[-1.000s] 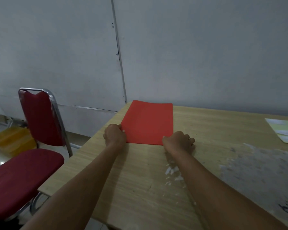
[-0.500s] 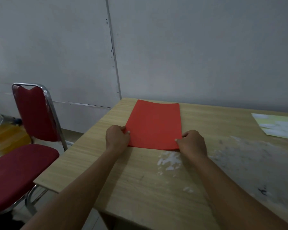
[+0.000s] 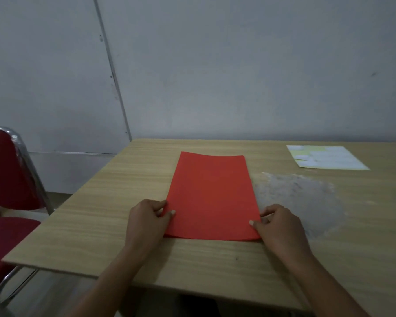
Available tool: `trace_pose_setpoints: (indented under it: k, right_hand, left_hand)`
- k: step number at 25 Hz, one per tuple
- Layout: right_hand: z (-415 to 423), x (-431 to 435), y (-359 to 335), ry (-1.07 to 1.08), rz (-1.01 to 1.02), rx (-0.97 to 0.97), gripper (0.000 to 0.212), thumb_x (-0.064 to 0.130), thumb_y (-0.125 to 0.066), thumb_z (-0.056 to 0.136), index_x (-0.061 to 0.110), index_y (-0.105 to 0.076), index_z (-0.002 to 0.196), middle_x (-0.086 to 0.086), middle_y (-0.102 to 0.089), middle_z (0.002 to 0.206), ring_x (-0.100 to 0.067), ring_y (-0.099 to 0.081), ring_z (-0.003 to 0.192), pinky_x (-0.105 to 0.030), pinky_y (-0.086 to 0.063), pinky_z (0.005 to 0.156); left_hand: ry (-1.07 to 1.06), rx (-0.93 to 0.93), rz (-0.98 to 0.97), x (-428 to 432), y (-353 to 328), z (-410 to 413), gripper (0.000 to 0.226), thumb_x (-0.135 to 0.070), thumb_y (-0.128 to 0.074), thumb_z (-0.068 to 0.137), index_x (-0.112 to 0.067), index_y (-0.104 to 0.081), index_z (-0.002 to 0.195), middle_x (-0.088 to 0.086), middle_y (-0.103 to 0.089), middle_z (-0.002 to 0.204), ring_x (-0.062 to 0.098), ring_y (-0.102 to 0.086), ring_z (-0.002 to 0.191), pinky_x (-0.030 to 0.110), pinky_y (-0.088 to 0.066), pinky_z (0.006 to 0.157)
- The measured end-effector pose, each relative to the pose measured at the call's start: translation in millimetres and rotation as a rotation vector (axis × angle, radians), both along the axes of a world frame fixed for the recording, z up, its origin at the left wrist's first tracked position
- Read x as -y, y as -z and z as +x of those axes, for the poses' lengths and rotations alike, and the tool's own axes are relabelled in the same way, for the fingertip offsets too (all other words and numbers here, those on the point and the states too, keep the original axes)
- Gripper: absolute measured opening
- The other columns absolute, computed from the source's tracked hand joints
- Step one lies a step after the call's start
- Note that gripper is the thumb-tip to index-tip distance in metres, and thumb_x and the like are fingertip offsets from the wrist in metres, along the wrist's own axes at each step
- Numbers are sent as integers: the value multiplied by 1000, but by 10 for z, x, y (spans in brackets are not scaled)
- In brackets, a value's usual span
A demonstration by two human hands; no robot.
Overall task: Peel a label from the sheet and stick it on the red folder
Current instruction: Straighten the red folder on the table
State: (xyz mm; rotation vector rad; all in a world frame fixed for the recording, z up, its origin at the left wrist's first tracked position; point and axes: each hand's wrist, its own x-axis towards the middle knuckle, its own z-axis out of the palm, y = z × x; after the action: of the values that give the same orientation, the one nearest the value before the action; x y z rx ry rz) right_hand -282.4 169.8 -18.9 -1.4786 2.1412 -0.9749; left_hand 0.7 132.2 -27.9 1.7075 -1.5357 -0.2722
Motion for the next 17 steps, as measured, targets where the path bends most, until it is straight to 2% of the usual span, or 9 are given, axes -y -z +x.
trace_pose_setpoints:
  k: [2,10,13,17]
  right_hand:
    - [-72,-151,18,-3,-15,3,28,33,-84,76,28,-58,85,16,-60,72,-3,-59,68,-25,-45,61]
    - [-69,-271,39,-6,-25,-31,27,36,-82,78,30,-57,88,16,-61,75,1,-57,69,-19,-42,57]
    - [-60,-271,35,-5,-40,-35,27,36,-82,78,27,-59,90,15,-62,75,1,-58,69,-20,-43,60]
    - [-49,-294,37,-10,-68,-67,28,34,-81,80,28,-55,89,16,-59,74,3,-54,67,-15,-37,56]
  left_hand:
    - [18,25,-3,-94,13,-58,41,-36,-79,75,-20,-74,112,-8,-73,103,-5,-57,75,1,-34,64]
    - [24,45,-16,-164,-4,-92,41,-38,-79,76,-20,-74,112,-8,-72,106,-5,-55,75,1,-34,62]
    - [19,57,-30,-169,10,-90,41,-38,-78,76,-19,-74,113,-6,-73,107,0,-59,80,6,-38,69]
    - [28,46,-20,-174,5,-93,41,-37,-78,77,-18,-74,113,-5,-72,108,3,-61,84,14,-42,76]
